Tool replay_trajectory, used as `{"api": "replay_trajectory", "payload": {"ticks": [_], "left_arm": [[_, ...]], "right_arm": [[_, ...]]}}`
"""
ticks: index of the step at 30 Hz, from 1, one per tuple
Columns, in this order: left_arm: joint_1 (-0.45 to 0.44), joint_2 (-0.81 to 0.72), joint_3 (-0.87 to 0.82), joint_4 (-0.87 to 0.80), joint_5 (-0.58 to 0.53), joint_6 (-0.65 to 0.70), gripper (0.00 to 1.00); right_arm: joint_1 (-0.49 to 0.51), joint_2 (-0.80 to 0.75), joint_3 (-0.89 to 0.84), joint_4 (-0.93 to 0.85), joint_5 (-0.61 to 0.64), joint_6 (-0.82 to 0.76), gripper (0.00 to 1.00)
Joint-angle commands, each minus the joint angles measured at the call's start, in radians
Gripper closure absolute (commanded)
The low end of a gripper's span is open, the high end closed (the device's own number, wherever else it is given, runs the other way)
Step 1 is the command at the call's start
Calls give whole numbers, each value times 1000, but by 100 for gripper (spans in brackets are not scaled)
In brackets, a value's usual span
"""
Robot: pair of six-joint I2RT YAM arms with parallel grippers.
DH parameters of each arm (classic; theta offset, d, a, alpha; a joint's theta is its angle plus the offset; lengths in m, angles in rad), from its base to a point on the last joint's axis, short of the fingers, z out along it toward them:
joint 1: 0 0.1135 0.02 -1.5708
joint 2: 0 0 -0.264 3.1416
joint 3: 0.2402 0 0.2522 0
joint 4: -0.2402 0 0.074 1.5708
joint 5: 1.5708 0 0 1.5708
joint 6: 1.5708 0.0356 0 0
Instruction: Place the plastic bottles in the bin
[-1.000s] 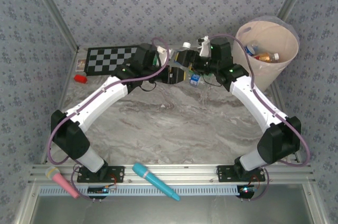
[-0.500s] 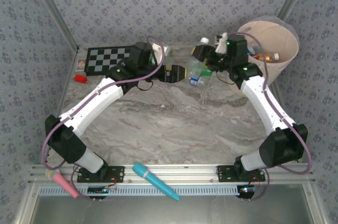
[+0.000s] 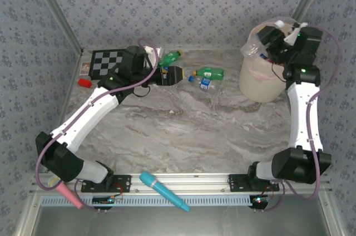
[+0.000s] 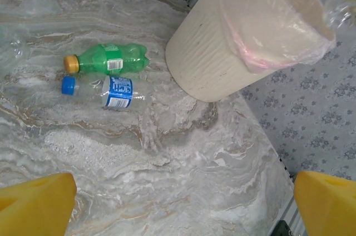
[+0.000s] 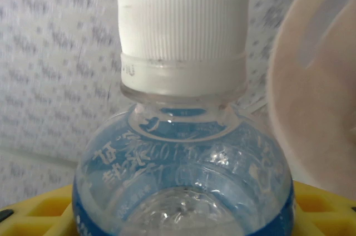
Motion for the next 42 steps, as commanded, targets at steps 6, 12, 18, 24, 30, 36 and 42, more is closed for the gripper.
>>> {"api": "replay_trajectory", "payload": {"ticks": [6,12,18,24,30,36,42], "left_arm": [[0,-43,0,18,-12,1,0],[2,-76,-28,15,-29,4,0],[4,-112,-40,-10,-53,12,0],[13,-160,-73,-28,-80,17,0],[19,-177,-90,-34,-92,19,0],[20,-168,-92,-25,-86,19,0],[21,-153,-86,-25,-78,24,0]], "right_arm": [[-124,48,39,92,139,157,39],[-125,112,57,172,261,223,38],[-117,201,126,148,325,243,38],[-103,292,227,64,317,244,34],[-85,305,276,-16,324,227,0],[-84,266,268,-37,338,201,0],[-89,226,264,-55,342,169,0]]}}
